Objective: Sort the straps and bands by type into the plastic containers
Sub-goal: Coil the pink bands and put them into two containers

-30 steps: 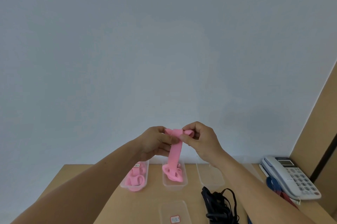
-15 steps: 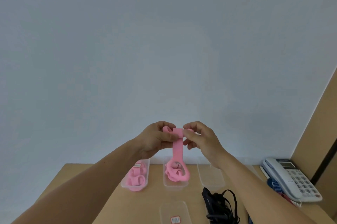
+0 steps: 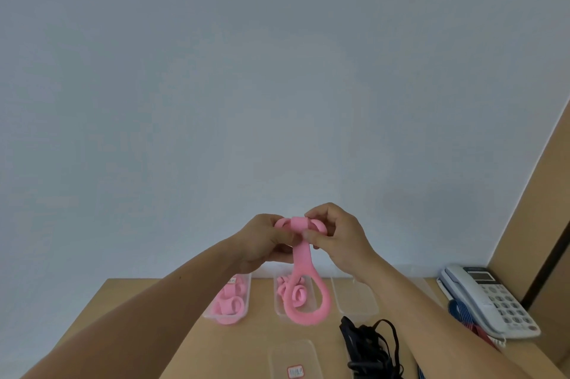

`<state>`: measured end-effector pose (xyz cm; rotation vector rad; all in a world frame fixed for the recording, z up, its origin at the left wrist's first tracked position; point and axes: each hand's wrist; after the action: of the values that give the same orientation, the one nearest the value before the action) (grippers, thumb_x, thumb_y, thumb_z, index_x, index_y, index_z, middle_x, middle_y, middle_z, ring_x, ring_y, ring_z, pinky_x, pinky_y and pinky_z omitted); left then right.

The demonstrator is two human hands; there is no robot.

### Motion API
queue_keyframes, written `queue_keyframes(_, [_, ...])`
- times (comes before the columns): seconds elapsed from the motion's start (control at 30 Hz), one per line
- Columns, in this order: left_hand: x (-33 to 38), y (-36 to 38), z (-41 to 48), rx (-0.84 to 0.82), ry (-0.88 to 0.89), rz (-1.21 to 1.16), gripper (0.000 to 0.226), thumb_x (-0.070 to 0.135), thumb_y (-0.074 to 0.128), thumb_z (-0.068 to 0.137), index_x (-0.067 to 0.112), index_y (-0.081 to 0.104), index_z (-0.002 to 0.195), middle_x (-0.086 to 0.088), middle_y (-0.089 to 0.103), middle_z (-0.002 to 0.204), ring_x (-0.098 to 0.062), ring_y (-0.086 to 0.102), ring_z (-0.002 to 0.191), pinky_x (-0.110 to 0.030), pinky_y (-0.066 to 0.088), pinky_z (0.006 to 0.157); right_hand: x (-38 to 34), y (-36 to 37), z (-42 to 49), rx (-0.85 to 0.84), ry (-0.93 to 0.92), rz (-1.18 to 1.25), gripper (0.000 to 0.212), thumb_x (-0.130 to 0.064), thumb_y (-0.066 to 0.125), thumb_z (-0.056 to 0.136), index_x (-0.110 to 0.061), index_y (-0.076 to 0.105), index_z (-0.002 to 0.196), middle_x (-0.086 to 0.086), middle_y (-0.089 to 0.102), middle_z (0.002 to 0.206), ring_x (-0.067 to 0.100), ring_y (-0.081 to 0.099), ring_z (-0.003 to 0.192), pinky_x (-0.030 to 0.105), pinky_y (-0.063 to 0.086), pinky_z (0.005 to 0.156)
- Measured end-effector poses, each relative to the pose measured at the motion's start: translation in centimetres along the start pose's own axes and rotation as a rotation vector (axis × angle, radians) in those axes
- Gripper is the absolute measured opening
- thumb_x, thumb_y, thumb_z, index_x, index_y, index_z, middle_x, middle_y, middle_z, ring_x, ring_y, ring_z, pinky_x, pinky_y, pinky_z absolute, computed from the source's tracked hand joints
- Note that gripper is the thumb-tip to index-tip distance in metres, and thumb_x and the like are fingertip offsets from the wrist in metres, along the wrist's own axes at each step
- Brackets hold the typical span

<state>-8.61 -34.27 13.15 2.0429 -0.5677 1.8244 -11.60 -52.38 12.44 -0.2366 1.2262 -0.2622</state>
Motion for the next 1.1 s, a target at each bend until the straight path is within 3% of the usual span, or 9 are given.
queue_keyframes(0.1, [0.5,0.0,-0.2,-0.011,-0.037,-0.016,0.037,0.006,0.066,0.077,-0.016,0.058,0.106,-0.021,0.068,0.097,-0.032,0.069,0.089,-0.045,0.057,0.088,0.4,0.0,-0.2,0.002,-0.037,-0.077,0.028,-0.003,0.076,0.079,-0.027,0.066,0.090,-0.011,0.070,0.088,0.016,0.066,0.083,0.033,0.058,0.079])
queue_keyframes(0.2, [0.6,-0.1,-0.4,-0.040,-0.045,-0.074,0.019,0.012,0.066,0.083,-0.005,0.062,0.089,-0.023,0.067,0.098,-0.037,0.069,0.094,-0.047,0.056,0.090,0.4,0.1,-0.3,-0.003,-0.042,-0.074,0.029,-0.001,0.074,0.079,-0.026,0.065,0.091,-0.014,0.070,0.088,0.017,0.066,0.085,0.035,0.058,0.080])
queue_keyframes(0.4, [0.3,-0.2,-0.5,0.028,0.017,-0.108,0.028,0.001,0.067,0.088,-0.008,0.060,0.113,-0.025,0.068,0.100,-0.034,0.071,0.092,-0.043,0.058,0.086,0.2,-0.4,-0.3,-0.053,0.040,0.076,0.021,-0.005,0.076,0.080,-0.015,0.067,0.096,0.002,0.071,0.096,0.026,0.066,0.083,0.037,0.058,0.080])
queue_keyframes(0.5, [0.3,-0.4,-0.6,0.046,0.032,-0.128,0.035,-0.009,0.068,0.083,-0.005,0.058,0.116,-0.029,0.063,0.107,-0.036,0.069,0.091,-0.043,0.059,0.085,-0.4,-0.5,-0.2,-0.029,0.106,0.177,0.011,-0.015,0.069,0.089,-0.007,0.067,0.097,0.005,0.068,0.084,0.019,0.065,0.074,0.030,0.056,0.071])
queue_keyframes(0.67, [0.4,0.0,-0.5,0.032,0.067,-0.057,0.038,-0.009,0.071,0.081,-0.002,0.059,0.116,-0.016,0.065,0.106,-0.033,0.070,0.091,-0.045,0.058,0.086,-0.7,-0.2,0.1,-0.055,0.213,0.187,0.021,-0.021,0.065,0.093,0.000,0.066,0.093,0.003,0.066,0.069,0.021,0.064,0.059,0.034,0.054,0.061])
queue_keyframes(0.83, [0.0,-0.1,-0.6,0.027,0.012,0.014,0.043,-0.005,0.069,0.084,0.009,0.056,0.122,-0.018,0.064,0.118,-0.029,0.071,0.090,-0.041,0.059,0.077,-0.3,-0.1,0.0,-0.014,0.156,0.138,0.013,-0.012,0.070,0.089,-0.001,0.066,0.096,0.013,0.069,0.077,0.020,0.063,0.061,0.031,0.054,0.061])
queue_keyframes(0.97, [0.1,-0.2,-0.8,-0.017,-0.029,-0.017,0.028,-0.001,0.067,0.088,-0.003,0.055,0.114,-0.024,0.069,0.103,-0.032,0.067,0.077,-0.042,0.058,0.069,-0.2,-0.1,0.0,0.019,0.120,0.088,0.016,-0.009,0.072,0.086,-0.007,0.067,0.100,0.009,0.069,0.083,0.020,0.061,0.059,0.033,0.055,0.064])
queue_keyframes(1.1, [0.2,-0.1,-0.9,-0.016,-0.025,-0.054,0.033,-0.006,0.067,0.086,-0.005,0.053,0.115,-0.026,0.068,0.098,-0.033,0.067,0.075,-0.039,0.058,0.069,-0.4,0.0,-0.2,0.014,0.070,0.029,0.020,-0.014,0.076,0.083,-0.014,0.067,0.100,0.004,0.068,0.088,0.015,0.061,0.067,0.029,0.056,0.068])
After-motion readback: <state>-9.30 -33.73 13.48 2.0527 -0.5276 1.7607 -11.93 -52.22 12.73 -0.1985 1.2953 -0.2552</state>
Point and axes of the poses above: each hand's wrist, its own z-axis towards the middle knuckle, its own y-axis out of the palm, x = y × z
